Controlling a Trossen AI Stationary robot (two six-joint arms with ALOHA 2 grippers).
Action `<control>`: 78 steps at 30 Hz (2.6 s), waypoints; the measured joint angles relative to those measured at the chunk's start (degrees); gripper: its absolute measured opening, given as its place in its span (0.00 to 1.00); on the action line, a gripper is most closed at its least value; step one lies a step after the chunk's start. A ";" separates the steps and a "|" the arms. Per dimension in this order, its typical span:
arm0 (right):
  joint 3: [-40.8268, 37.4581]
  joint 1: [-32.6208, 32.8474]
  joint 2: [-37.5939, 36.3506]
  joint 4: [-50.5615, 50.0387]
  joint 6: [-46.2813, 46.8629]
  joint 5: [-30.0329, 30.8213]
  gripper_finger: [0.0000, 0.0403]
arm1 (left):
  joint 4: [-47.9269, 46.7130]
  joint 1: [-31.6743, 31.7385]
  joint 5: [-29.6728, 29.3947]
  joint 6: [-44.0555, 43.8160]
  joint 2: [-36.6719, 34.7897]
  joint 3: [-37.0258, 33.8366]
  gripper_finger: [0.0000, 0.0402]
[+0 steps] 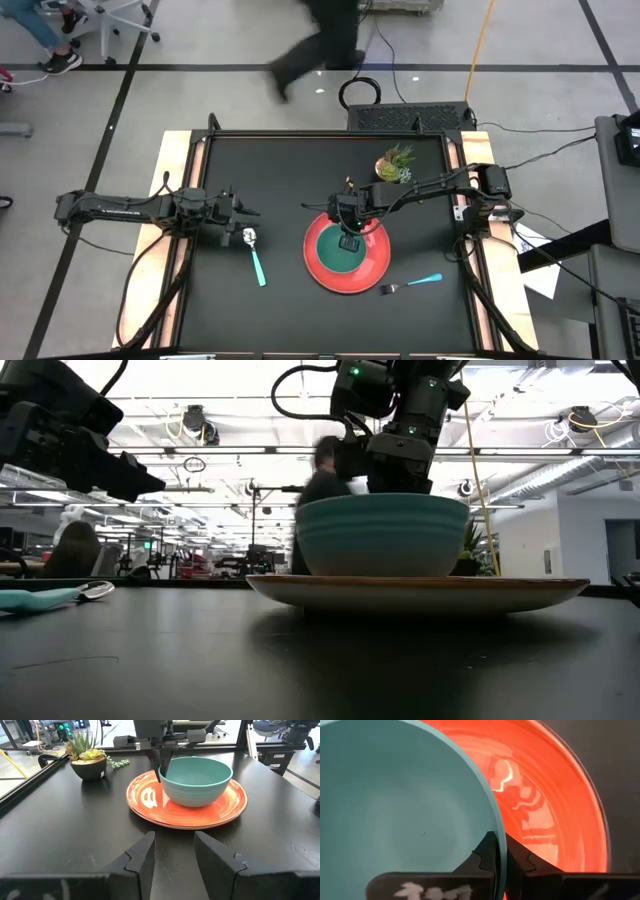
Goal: Set table place
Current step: Put the green bowl on the orange plate
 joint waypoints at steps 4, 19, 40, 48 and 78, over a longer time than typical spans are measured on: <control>-0.12 0.03 -1.23 -1.92 -0.13 0.96 0.00 | 0.00 0.02 0.00 -0.11 -0.01 0.00 0.36; -0.19 1.89 -2.38 -2.88 0.72 2.30 0.00 | 0.00 0.00 0.00 -0.15 -0.01 0.00 0.36; -4.61 0.69 -2.79 1.53 0.44 3.15 0.00 | 0.15 0.00 0.00 -0.35 0.00 0.00 0.36; -4.87 0.69 -3.82 2.32 0.18 3.14 0.00 | 0.17 0.00 0.00 -0.35 -0.01 0.00 0.36; -4.98 0.77 -5.06 2.34 0.03 0.51 0.29 | 0.07 0.01 -0.02 -0.31 0.01 0.00 0.36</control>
